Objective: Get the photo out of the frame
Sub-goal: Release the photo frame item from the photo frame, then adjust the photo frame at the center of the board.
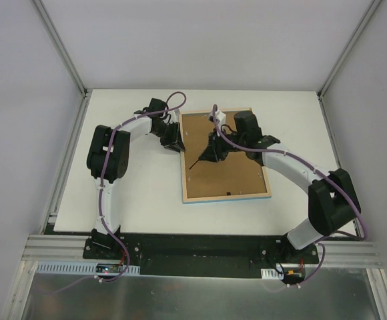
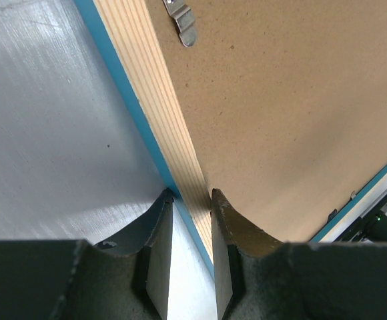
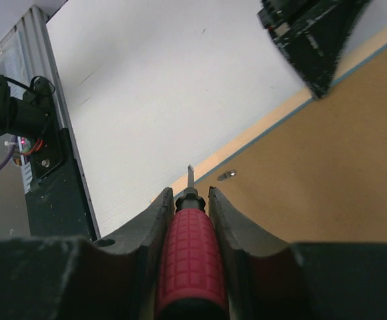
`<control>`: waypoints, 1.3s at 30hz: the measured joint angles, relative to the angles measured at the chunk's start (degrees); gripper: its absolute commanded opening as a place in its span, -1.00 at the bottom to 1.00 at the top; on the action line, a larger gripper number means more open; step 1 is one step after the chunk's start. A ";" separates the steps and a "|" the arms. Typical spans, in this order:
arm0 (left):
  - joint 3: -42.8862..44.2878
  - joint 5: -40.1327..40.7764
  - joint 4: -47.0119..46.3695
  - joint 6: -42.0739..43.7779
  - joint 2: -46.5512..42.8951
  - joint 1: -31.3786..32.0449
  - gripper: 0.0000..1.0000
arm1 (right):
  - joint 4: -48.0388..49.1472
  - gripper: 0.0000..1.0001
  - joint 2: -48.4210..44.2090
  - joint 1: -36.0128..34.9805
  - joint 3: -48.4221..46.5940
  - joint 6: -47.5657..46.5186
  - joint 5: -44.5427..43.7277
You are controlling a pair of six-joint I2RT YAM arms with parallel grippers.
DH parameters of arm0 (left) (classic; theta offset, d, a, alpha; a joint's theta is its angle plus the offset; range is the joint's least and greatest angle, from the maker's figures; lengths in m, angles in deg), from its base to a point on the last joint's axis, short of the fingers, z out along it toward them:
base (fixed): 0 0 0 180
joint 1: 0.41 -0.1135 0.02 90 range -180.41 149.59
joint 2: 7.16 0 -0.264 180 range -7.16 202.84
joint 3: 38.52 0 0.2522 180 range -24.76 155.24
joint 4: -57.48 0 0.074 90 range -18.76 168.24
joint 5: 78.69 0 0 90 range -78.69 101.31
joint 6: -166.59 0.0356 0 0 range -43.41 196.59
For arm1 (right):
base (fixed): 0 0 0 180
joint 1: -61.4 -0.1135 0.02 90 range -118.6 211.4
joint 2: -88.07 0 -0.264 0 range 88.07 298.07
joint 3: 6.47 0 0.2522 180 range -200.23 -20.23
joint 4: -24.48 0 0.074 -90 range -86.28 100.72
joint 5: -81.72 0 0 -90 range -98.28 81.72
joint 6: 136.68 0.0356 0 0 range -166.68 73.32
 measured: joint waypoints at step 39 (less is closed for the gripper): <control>2.12 22.16 8.50 18.01 -8.72 -0.57 0.38 | -10.36 -0.98 -44.33 25.44 27.19 -12.02 6.88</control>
